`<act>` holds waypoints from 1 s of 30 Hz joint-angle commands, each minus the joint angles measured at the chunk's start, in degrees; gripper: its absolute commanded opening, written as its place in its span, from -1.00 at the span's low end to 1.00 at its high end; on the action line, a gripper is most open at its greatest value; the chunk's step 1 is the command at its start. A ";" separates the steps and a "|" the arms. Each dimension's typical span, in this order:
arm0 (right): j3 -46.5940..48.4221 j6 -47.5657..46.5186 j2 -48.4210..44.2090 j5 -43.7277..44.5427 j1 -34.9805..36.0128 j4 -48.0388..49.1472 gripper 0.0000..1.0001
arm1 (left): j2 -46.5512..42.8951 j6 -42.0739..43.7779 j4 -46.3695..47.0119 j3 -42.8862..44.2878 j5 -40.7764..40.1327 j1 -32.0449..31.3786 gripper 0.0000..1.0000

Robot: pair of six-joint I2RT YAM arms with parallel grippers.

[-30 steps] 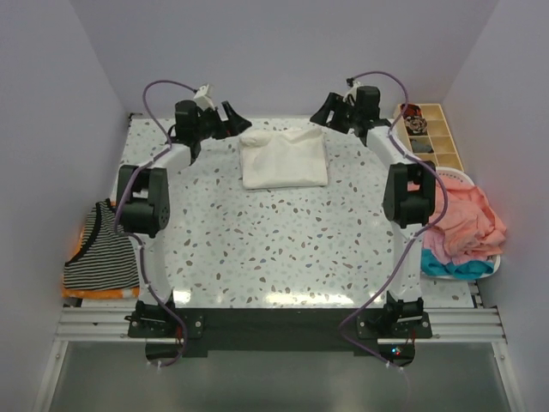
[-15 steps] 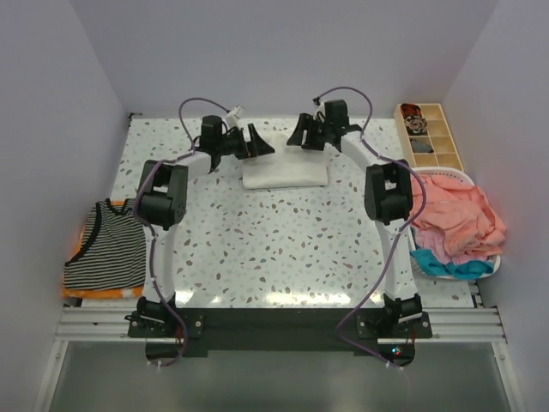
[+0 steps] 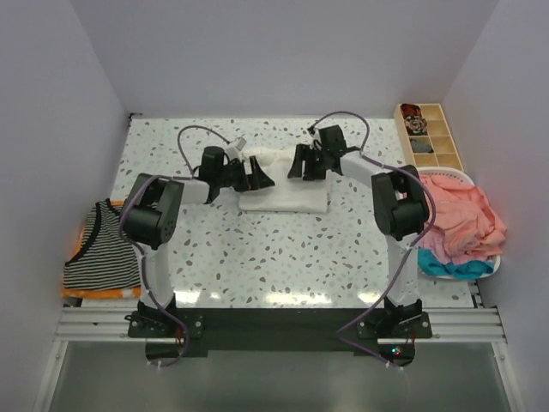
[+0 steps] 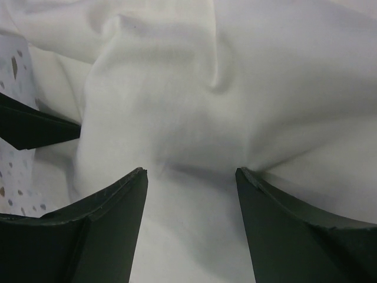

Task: Fold and stack the t-shirts
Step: Smooth out wrinkles on the folded tshirt

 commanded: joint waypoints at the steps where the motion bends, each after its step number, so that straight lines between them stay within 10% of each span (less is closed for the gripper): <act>1: -14.08 -1.24 -10.49 1.66 2.54 -1.80 0.32 | -10.52 -1.38 -0.68 -12.84 -4.73 -1.15 0.94; 13: -31.16 -1.93 -35.12 6.13 5.36 -2.92 0.38 | -36.20 0.35 -8.22 -24.74 -8.59 -3.26 0.99; 20: -28.78 -1.77 -38.30 24.75 5.19 -11.11 0.47 | -27.45 10.11 -14.12 -11.49 -14.13 -3.43 1.00; 30: -30.10 -0.36 -36.01 29.35 4.22 -9.71 0.51 | -9.32 16.71 -15.53 4.53 -16.33 -3.35 1.00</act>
